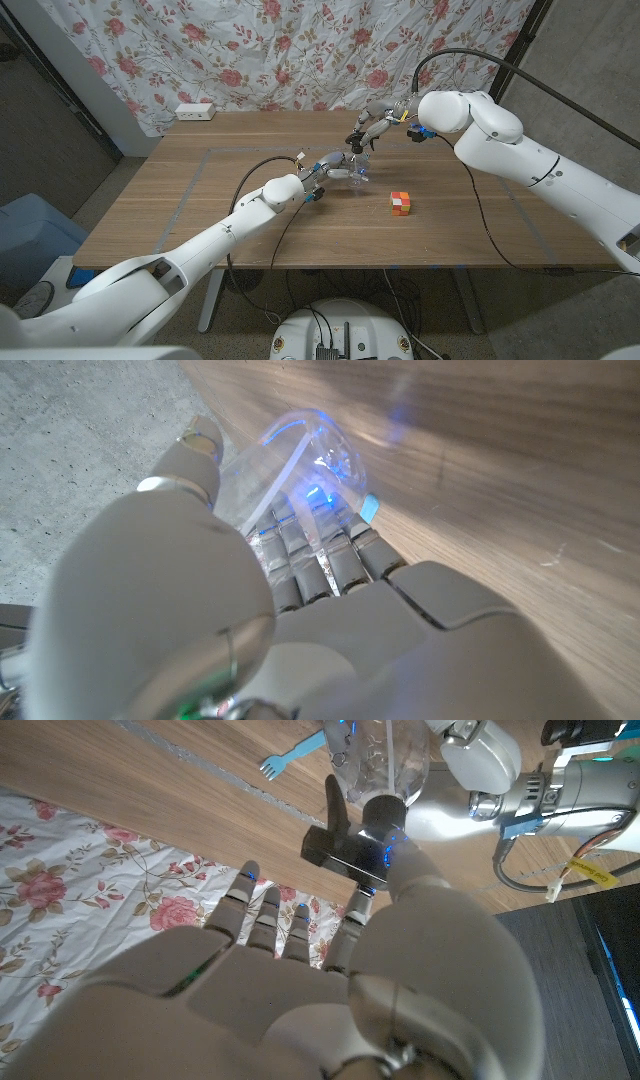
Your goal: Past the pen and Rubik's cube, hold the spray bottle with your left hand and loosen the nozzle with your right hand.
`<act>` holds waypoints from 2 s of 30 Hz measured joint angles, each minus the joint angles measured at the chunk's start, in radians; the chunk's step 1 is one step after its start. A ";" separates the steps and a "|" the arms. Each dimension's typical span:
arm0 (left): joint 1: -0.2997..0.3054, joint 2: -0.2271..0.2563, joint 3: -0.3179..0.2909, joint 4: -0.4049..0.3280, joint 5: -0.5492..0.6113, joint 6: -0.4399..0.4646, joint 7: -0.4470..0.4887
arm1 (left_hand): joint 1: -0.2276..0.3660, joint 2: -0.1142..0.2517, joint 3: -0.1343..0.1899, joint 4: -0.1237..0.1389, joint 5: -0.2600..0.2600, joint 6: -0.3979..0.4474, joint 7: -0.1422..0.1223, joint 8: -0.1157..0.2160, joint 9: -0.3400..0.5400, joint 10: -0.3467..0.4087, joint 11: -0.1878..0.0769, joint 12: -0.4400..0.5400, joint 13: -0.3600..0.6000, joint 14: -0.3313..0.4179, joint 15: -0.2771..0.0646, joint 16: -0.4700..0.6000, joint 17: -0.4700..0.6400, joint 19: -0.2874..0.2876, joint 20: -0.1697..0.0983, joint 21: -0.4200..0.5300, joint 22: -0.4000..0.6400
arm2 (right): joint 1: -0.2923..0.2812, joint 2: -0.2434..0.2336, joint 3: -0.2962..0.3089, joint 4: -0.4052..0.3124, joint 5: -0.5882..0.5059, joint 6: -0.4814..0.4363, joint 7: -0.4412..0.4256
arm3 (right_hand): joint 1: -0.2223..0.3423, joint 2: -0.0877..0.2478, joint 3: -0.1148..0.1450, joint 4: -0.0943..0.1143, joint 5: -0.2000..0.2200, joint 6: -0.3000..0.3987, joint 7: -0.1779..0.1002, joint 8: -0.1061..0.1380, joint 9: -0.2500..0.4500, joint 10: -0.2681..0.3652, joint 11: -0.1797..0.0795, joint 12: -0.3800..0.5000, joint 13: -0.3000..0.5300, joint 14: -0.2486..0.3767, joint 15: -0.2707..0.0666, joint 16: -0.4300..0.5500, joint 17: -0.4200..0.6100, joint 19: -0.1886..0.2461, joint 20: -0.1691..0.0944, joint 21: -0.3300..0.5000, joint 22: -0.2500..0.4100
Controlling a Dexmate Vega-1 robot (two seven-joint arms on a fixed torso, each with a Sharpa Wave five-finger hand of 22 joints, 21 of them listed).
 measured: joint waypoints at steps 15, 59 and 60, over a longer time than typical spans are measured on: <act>-0.012 -0.008 0.006 0.018 -0.001 -0.006 -0.012 | 0.000 0.000 0.003 -0.003 0.000 0.000 0.000 -0.004 0.000 0.000 0.000 0.000 0.000 0.000 0.000 -0.004 0.000 0.000 0.000 0.000 0.000 | -0.006 -0.013 0.006 0.009 0.067 0.010 -0.059 | 0.108 0.005 0.025 -0.003 0.022 0.091 0.001 0.044 0.016 0.036 -0.036 0.003 0.000 0.007 -0.022 0.008 0.005 0.004 -0.018 0.000 0.000; 0.023 0.011 -0.004 -0.035 -0.003 0.014 0.016 | 0.000 0.000 0.014 0.000 0.000 0.002 -0.002 0.004 0.000 0.005 0.005 -0.006 0.004 0.009 -0.002 -0.004 0.000 0.000 0.000 0.000 0.000 | -0.002 -0.058 0.033 0.021 0.183 0.087 -0.116 | 0.325 0.012 0.056 -0.004 0.088 0.252 -0.001 0.100 -0.008 0.037 -0.062 -0.009 0.000 -0.072 -0.050 0.003 0.030 -0.061 -0.039 -0.008 0.000; 0.023 0.011 -0.004 -0.035 -0.003 0.014 0.016 | 0.000 0.000 0.014 0.000 0.000 0.002 -0.002 0.004 0.000 0.005 0.005 -0.006 0.004 0.009 -0.002 -0.004 0.000 0.000 0.000 0.000 0.000 | -0.002 -0.058 0.034 0.021 0.184 0.088 -0.116 | 0.325 0.012 0.056 -0.004 0.088 0.247 0.001 0.100 -0.010 0.034 -0.058 -0.009 0.000 -0.072 -0.050 0.003 0.030 -0.065 -0.043 -0.008 0.000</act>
